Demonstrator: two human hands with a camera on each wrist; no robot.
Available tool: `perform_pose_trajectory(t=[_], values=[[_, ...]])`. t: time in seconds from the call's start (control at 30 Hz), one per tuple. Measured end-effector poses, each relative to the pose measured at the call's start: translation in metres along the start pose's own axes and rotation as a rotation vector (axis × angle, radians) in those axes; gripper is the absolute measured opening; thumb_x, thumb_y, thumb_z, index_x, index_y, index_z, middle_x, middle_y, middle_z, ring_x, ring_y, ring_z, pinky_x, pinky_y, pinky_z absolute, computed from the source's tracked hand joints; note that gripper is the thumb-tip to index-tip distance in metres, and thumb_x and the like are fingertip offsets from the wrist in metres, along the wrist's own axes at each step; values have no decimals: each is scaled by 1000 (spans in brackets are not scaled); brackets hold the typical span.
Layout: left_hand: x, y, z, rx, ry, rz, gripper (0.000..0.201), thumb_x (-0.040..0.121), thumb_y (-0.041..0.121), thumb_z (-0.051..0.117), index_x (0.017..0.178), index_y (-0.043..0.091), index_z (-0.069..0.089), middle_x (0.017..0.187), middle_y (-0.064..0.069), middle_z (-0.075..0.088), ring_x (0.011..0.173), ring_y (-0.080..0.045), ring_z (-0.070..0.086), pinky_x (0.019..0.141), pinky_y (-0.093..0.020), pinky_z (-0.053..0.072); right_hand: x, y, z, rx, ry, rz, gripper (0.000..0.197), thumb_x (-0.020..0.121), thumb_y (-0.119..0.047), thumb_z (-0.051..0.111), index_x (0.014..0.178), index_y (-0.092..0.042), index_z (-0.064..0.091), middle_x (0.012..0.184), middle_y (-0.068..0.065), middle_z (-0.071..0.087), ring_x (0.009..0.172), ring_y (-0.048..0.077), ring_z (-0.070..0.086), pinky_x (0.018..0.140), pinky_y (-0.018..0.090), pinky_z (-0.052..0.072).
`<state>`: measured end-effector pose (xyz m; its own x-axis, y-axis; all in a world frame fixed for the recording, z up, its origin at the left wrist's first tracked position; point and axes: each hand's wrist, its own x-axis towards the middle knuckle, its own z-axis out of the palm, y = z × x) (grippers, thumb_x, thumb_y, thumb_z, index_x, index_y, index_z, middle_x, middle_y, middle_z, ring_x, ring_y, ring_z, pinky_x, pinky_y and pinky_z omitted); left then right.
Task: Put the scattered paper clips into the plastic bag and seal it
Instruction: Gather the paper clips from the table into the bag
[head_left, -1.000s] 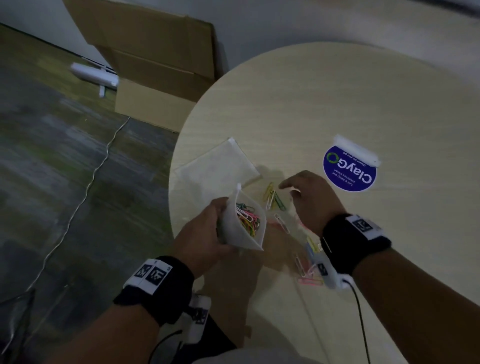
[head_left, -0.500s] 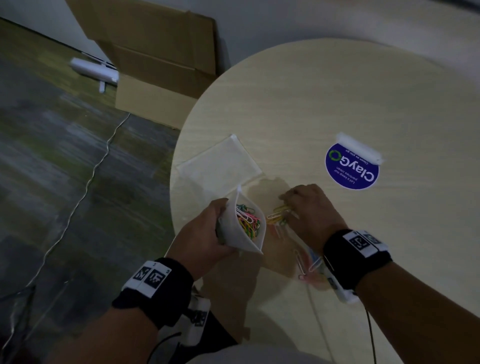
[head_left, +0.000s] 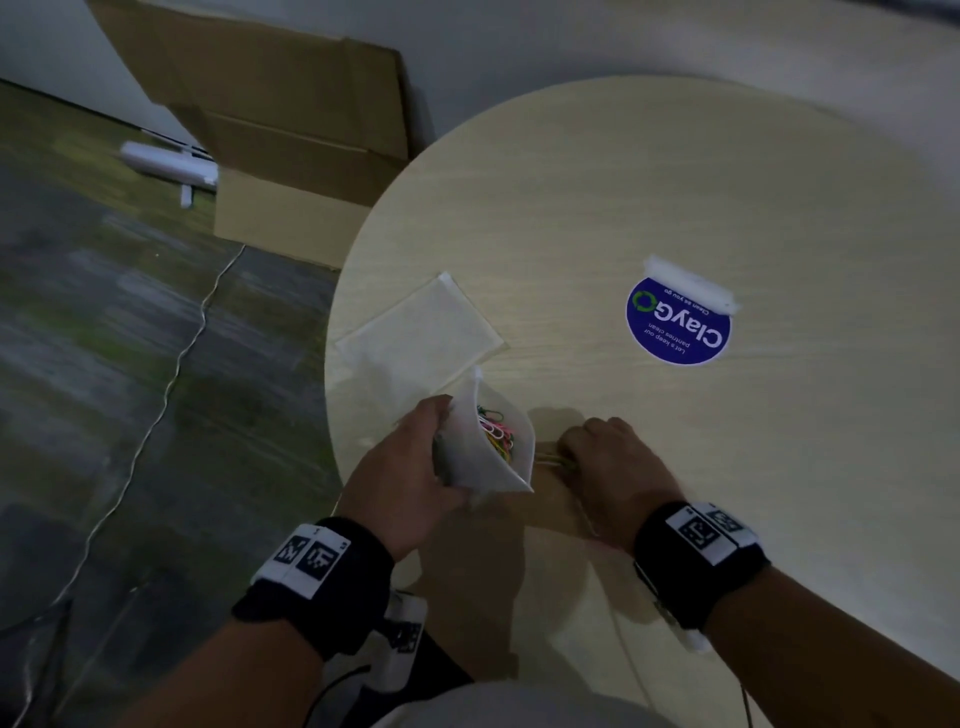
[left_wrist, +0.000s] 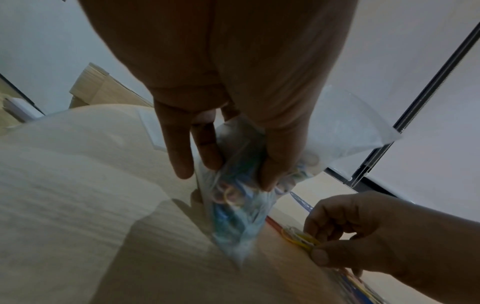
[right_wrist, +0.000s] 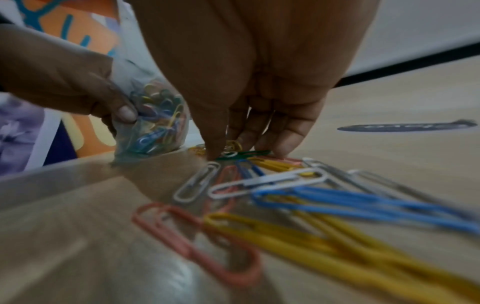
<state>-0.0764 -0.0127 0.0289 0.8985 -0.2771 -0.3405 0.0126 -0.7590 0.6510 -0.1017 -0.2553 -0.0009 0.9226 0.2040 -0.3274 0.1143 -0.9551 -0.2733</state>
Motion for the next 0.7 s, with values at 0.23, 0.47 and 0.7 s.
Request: perform_pose_trajectory(t=[0.23,0.47,0.7], values=[[1,8,5,37,28,-14,86,67,31,87,139,30,39,131,3,61,119,-21,59,89,-32,50,-12,10,-1,-41,45,-20,12,75,-29,64,73,-18,59,71,7,61,68,31,56,63,36,47],[4,10,14,38,57,-56,89,66,35,88,139,33,37,134,5,60,121,-19,58,94,-30,48,-27,3,-64,429,272,195,9,81,-31,72,79,-23,67,76,-7,67,74,12,61,67,27,44],[5,13,14,63,52,-92,89,66,35,85,140,35,36,135,2,59,123,-25,58,101,-39,48,-18,-46,-99,563,229,82,11,77,-35,76,80,-26,70,72,-11,67,71,4,59,63,17,40]])
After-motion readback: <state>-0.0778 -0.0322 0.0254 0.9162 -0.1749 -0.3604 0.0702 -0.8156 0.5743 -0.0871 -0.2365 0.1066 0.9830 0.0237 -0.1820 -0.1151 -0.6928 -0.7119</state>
